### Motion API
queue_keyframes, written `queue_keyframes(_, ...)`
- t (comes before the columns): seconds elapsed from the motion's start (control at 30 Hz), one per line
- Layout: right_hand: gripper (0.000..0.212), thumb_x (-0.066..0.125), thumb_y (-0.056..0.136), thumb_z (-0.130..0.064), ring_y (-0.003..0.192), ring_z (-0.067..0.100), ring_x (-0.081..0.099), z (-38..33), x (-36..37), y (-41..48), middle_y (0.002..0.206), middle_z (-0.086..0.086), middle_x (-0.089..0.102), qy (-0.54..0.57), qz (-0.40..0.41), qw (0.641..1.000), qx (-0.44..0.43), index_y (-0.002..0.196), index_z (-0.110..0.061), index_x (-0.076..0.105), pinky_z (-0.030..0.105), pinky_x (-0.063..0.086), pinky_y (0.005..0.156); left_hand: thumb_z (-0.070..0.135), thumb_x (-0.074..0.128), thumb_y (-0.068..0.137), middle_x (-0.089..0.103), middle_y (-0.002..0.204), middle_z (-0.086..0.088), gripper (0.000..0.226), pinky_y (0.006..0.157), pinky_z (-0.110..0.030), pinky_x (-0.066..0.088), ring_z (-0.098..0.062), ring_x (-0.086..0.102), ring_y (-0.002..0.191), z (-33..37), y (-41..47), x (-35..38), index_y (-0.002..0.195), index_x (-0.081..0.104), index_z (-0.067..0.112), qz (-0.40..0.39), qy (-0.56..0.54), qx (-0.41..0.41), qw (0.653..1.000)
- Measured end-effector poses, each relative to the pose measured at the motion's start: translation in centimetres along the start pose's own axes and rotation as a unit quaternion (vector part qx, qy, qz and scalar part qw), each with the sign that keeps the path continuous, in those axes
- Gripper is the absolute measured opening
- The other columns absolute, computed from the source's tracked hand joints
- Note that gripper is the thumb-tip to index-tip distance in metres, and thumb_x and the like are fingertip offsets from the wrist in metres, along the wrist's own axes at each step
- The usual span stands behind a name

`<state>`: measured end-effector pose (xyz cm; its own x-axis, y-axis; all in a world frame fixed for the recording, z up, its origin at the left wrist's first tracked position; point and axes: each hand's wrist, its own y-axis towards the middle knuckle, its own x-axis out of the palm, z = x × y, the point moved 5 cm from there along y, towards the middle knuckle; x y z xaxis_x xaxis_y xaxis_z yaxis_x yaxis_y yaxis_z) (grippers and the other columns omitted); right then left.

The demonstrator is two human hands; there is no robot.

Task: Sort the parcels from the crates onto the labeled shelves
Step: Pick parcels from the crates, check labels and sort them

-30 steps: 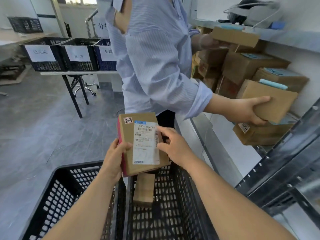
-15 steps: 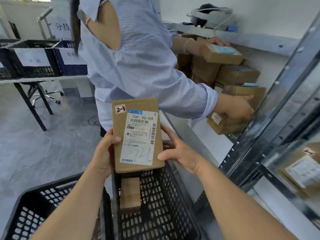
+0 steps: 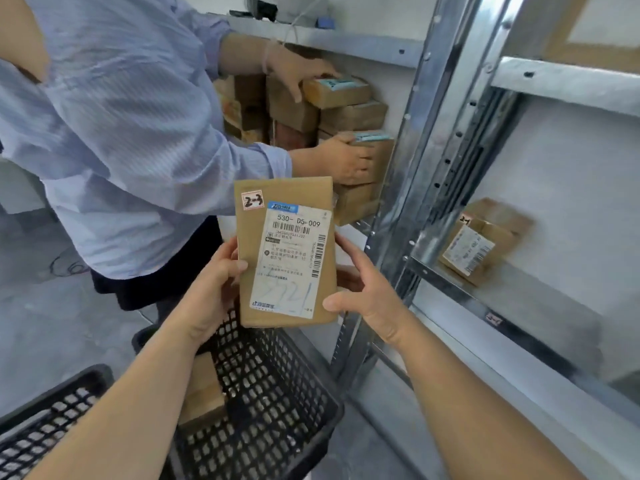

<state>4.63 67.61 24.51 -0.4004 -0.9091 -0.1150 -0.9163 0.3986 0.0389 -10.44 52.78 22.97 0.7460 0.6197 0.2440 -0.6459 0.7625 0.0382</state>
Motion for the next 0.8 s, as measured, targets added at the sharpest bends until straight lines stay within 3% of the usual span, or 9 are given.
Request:
queue_keyframes(0.13, 0.091, 0.073, 0.062, -0.007, 0.109, 0.008, 0.062, -0.8, -4.2, -5.0, 0.12, -0.006, 0.064, -0.04, 0.068, 0.997, 0.004, 0.125, -0.06, 0.037, 0.029, 0.054, 0.087, 0.045, 0.064, 0.064, 0.051, 0.141, 0.005, 0.085, 0.108, -0.046, 0.038, -0.014, 0.049, 0.128, -0.7, -0.6, 3.1, 0.144, 0.039, 0.027, -0.038, 0.056, -0.012, 0.998)
queue_keyframes(0.23, 0.094, 0.074, 0.067, 0.002, 0.109, 0.0, 0.06, -1.3, -6.8, -10.2, 0.126, -0.011, 0.06, -0.06, 0.119, 0.991, 0.005, 0.132, -0.054, 0.033, 0.024, 0.054, 0.084, 0.042, 0.07, 0.077, 0.052, 0.136, 0.008, 0.072, 0.11, -0.044, 0.036, -0.012, 0.048, 0.127, -1.7, -2.1, 5.9, 0.141, 0.04, 0.028, -0.033, 0.159, 0.001, 0.987)
queue_keyframes(0.37, 0.101, 0.072, 0.068, 0.008, 0.113, 0.014, 0.061, -1.4, -9.0, -18.8, 0.128, -0.002, 0.061, -0.06, 0.189, 0.98, 0.021, 0.147, -0.04, 0.03, 0.032, 0.055, 0.09, 0.049, 0.072, 0.075, 0.052, 0.134, 0.003, 0.077, 0.107, -0.038, 0.038, -0.011, 0.049, 0.122, -3.2, -5.7, 11.3, 0.141, 0.039, 0.026, -0.073, 0.296, 0.027, 0.952)
queue_keyframes(0.47, 0.101, 0.07, 0.062, -0.001, 0.114, 0.019, 0.06, -1.7, -9.9, -25.6, 0.13, 0.001, 0.061, -0.084, 0.238, 0.967, 0.025, 0.147, -0.041, 0.031, 0.036, 0.054, 0.094, 0.035, 0.07, 0.083, 0.051, 0.136, 0.0, 0.07, 0.102, -0.032, 0.038, -0.011, 0.047, 0.12, -4.1, -9.3, 15.7, 0.143, 0.037, 0.022, -0.128, 0.37, 0.058, 0.918)
queue_keyframes(0.67, 0.096, 0.071, 0.072, 0.009, 0.11, 0.004, 0.061, -3.2, -10.9, -38.9, 0.122, -0.011, 0.064, -0.103, 0.321, 0.941, 0.017, 0.133, -0.055, 0.034, 0.02, 0.054, 0.078, 0.044, 0.072, 0.08, 0.048, 0.141, 0.004, 0.074, 0.102, -0.032, 0.04, -0.01, 0.046, 0.127, -4.1, -16.3, 24.3, 0.142, 0.037, 0.026, -0.209, 0.446, 0.142, 0.859)
queue_keyframes(0.8, 0.096, 0.069, 0.074, 0.015, 0.107, 0.001, 0.062, -4.9, -11.6, -47.3, 0.117, -0.016, 0.063, -0.115, 0.393, 0.912, 0.009, 0.129, -0.054, 0.032, 0.018, 0.053, 0.074, 0.046, 0.071, 0.079, 0.045, 0.144, 0.004, 0.078, 0.104, -0.036, 0.04, -0.012, 0.045, 0.128, -3.4, -21.3, 30.9, 0.144, 0.034, 0.026, -0.267, 0.45, 0.186, 0.832)
